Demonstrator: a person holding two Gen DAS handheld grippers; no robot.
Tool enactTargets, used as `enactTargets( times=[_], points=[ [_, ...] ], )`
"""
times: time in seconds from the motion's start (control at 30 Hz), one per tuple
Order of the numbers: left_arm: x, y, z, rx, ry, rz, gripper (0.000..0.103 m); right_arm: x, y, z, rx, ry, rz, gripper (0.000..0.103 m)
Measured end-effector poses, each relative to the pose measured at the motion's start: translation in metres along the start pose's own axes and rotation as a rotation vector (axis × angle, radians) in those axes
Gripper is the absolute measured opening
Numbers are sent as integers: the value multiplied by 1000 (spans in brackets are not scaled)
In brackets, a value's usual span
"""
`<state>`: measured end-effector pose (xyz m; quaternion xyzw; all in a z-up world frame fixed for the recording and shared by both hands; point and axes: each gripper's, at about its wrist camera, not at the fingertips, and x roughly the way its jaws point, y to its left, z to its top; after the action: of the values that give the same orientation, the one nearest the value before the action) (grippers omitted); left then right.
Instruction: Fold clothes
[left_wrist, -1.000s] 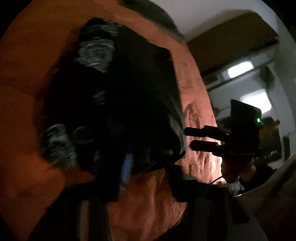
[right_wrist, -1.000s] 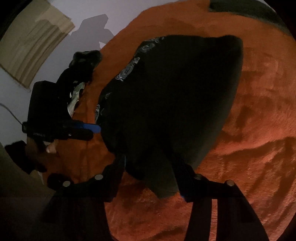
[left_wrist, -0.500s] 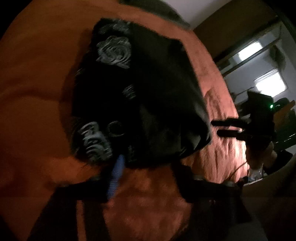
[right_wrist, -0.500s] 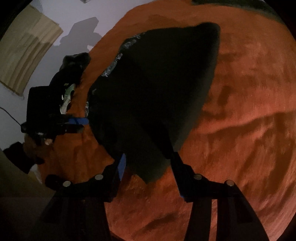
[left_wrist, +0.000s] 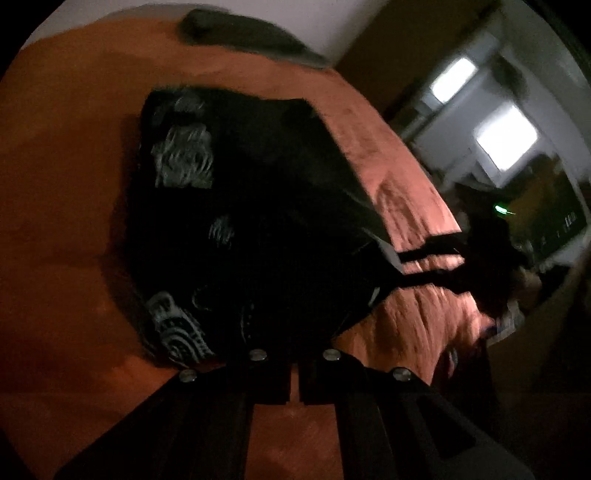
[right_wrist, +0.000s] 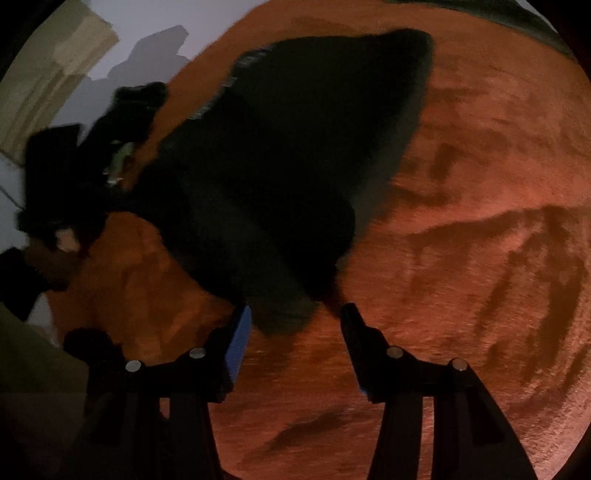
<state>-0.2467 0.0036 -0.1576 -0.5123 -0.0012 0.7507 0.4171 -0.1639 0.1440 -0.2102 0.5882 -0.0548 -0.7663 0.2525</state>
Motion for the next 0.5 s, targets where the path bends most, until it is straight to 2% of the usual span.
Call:
enactTargets(
  times=[0.07,0.17,0.33,0.4,0.5],
  points=[
    [-11,6,1,65,43,3,2,3,-6,0,28,6,8,49],
    [0,9,-2,111,90,-31,2,8,-6,-1,9,19,-34,44],
    [10,13,-11,75,100,-83,3,6,-9,-7,21,14,-66,38],
    [12,7,-18,95,123,-87,3,3,-11,-10,24,20,-83,30],
    [9,1,-23,111,148,-79,4,-8,-11,-13,19,-3,-72,29]
  ],
)
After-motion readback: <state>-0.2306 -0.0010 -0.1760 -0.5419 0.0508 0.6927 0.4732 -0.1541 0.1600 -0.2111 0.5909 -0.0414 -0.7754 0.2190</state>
